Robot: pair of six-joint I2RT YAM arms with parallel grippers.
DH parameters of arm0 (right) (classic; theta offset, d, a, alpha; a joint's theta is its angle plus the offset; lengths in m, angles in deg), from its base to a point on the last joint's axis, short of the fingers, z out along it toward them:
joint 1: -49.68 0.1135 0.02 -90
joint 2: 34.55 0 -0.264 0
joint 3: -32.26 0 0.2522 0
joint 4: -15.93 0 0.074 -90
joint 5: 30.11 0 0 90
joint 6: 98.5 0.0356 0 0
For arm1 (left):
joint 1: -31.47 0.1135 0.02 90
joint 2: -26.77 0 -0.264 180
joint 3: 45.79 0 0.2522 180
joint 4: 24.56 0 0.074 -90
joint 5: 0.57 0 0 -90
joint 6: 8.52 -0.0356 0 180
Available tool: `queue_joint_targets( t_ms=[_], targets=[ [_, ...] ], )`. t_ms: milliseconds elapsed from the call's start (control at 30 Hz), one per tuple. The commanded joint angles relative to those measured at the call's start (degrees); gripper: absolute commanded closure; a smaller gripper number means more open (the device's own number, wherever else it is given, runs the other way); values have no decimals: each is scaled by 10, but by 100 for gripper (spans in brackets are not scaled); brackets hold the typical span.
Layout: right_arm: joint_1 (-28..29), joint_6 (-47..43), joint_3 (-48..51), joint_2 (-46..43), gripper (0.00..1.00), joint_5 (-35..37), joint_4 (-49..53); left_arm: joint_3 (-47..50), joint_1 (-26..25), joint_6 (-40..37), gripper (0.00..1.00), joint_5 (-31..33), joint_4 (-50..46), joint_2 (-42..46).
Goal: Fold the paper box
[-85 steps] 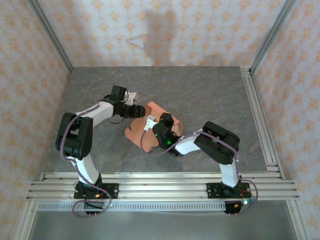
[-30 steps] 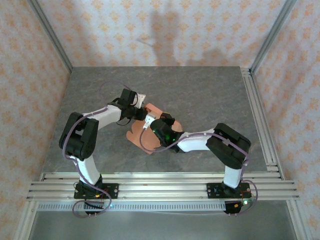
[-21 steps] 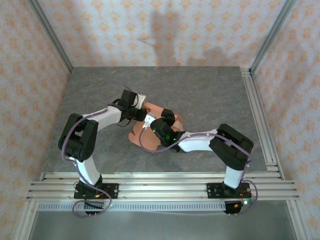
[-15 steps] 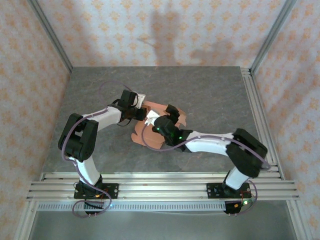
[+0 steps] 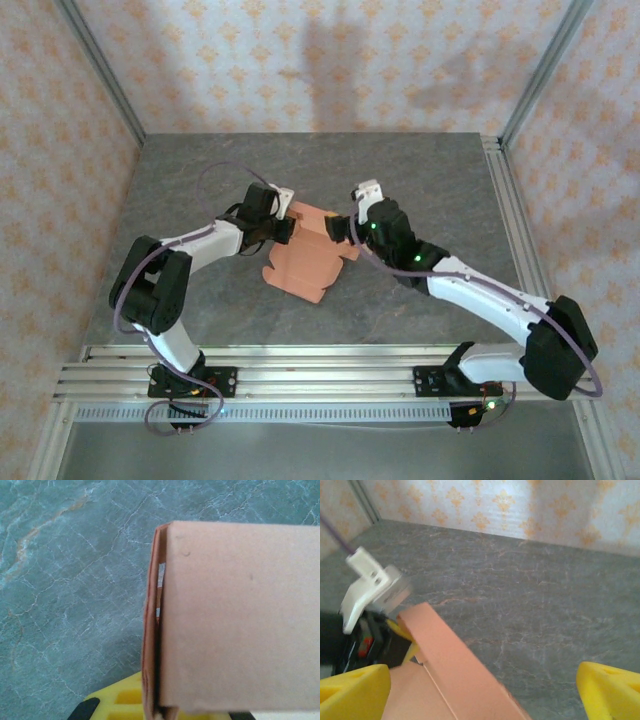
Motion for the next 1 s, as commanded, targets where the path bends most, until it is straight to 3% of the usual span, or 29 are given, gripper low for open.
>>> queue_joint_targets(
  t_ms=[0, 133, 300, 500, 967],
  targets=[
    [-47, 142, -74, 43, 7, -112, 61, 15, -12, -17, 95, 60, 20, 20],
    [-75, 147, -155, 114, 8, -177, 140, 44, -33, -31, 94, 97, 53, 30],
    [-93, 80, -165, 151, 10, -268, 128, 69, -50, -36, 94, 130, 77, 39],
    [-102, 54, -172, 201, 16, -332, 115, 96, -53, -32, 93, 119, 109, 47],
    [-104, 103, -232, 348, 30, -432, 106, 78, -53, -23, 93, 98, 95, 8]
  ],
)
